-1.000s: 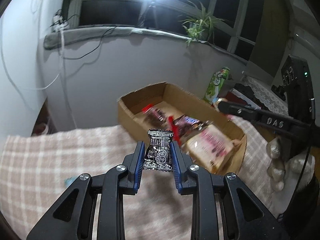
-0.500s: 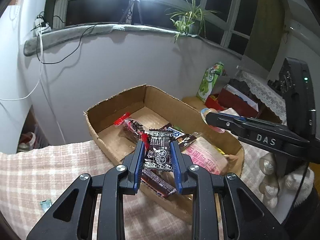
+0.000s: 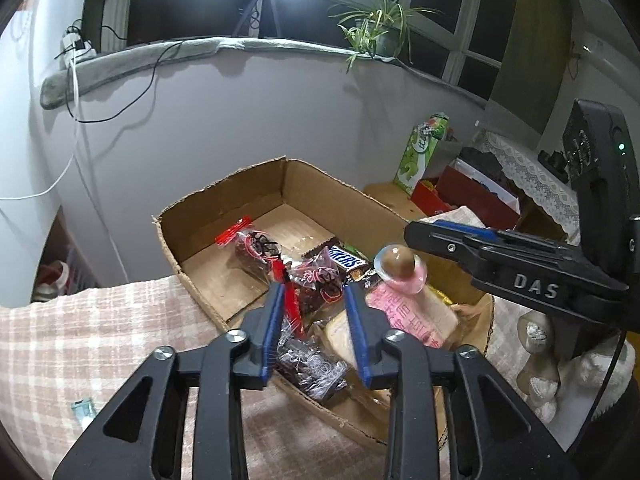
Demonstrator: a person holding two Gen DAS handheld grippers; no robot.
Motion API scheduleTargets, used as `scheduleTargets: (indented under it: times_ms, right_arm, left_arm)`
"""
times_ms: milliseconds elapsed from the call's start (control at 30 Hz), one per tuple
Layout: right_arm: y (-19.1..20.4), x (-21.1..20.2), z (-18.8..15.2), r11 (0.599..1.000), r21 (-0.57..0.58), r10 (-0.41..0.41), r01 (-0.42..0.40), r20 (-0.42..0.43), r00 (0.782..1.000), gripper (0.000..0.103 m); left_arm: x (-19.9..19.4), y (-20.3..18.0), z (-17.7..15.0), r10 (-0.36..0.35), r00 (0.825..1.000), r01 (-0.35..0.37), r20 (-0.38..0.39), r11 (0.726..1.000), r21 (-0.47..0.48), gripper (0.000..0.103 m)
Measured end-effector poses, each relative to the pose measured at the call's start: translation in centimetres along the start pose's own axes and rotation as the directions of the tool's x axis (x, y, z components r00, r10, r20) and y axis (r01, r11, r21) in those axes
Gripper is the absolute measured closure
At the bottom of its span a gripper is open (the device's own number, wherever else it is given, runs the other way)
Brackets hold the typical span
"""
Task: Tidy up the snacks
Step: 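Open both tools over the box to drop the black and brown candies, then move the left tool to the green mint candy while the right tool approaches the clear bag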
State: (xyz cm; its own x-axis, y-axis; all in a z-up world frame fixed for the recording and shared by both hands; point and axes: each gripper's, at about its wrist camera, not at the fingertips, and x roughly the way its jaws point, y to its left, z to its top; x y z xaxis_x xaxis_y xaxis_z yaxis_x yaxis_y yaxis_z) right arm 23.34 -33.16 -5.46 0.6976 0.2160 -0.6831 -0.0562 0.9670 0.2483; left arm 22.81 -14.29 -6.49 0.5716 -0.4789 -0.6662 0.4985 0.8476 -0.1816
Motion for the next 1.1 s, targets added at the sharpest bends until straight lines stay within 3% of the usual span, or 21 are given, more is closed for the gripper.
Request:
scheduleTargets:
  times_ms: [33,67,833,1100]
  right_arm:
    - [0.0,-0.2,0.0,1.0,0.001,-0.005,0.005,0.007,1.0,0.048]
    - [0.1,-0.3,0.0,1.0,0.001,-0.01,0.01,0.014,1.0,0.045]
    - [2.3,-1.1,0.3,0.999,-0.033,0.013,-0.011,0.041,0.999,0.045]
    - [4.4,-1.4,0.2,0.997,-0.058,0.046,-0.043,0.053,0.998,0.045]
  left_arm:
    - [0.0,0.1,0.0,0.001,1.0,-0.001,0.001,1.0,-0.002,0.072]
    - [-0.1,0.2,-0.1,0.003,1.0,-0.003,0.003,1.0,-0.004,0.072]
    - [-2.9,0.8,-0.7,0.05,0.998,-0.051,0.039,0.999,0.007,0.072]
    - [-4.7,3.2,-1.2,0.09,0.995,-0.089,0.049,0.996,-0.013,0.072]
